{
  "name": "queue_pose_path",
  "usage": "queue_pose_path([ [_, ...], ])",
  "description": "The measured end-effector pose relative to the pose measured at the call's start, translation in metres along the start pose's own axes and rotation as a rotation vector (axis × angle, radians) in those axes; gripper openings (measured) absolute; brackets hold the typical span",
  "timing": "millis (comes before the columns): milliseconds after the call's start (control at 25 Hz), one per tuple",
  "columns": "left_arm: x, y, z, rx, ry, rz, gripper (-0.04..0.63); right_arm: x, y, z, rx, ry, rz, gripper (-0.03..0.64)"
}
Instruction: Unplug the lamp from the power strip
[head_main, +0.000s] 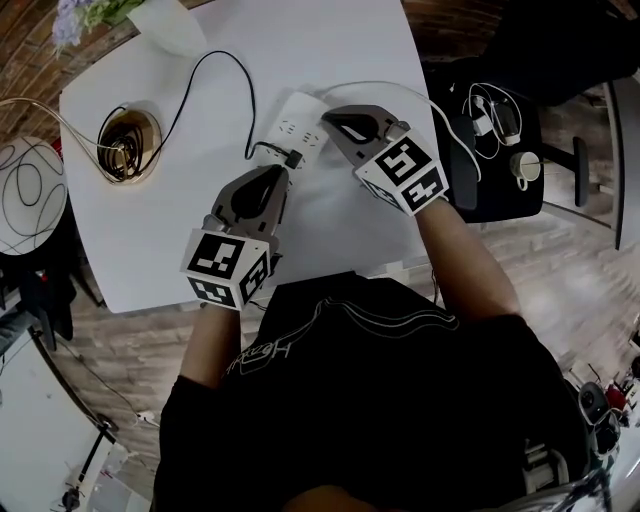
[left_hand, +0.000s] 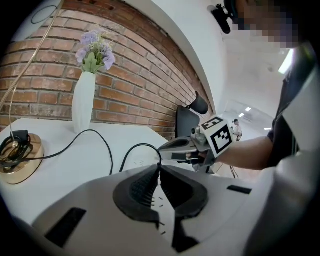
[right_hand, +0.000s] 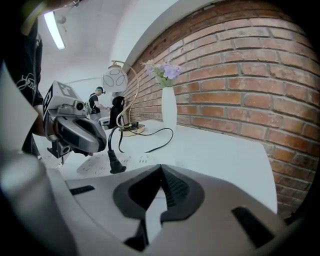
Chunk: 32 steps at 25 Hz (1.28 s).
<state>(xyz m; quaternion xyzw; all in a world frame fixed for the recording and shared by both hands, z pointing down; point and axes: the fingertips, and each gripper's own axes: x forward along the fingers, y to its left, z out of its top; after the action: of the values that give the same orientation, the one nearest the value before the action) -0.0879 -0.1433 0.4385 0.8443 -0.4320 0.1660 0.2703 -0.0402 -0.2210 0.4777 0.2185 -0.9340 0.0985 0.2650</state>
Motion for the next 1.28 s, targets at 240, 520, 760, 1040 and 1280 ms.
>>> queue_pose_path([
  [240,0.012,-0.001,-0.001,0.062,0.009,0.037,0.009,0.003,0.000,-0.005,-0.002,-0.013,0.010,-0.003],
  [520,0.026,-0.002,-0.008,0.144,0.060,0.087,0.117,0.003,-0.001,-0.004,0.018,-0.041,0.010,-0.003],
  [760,0.036,0.001,-0.007,0.221,0.080,0.152,0.117,0.003,0.000,-0.005,0.029,-0.042,0.005,-0.003],
  [1040,0.038,0.007,-0.010,0.250,0.110,0.196,0.063,0.004,0.000,-0.004,0.031,-0.052,-0.003,-0.003],
  [1280,0.040,0.005,-0.012,0.273,0.129,0.198,0.046,0.003,0.000,-0.004,0.001,-0.062,-0.019,-0.003],
])
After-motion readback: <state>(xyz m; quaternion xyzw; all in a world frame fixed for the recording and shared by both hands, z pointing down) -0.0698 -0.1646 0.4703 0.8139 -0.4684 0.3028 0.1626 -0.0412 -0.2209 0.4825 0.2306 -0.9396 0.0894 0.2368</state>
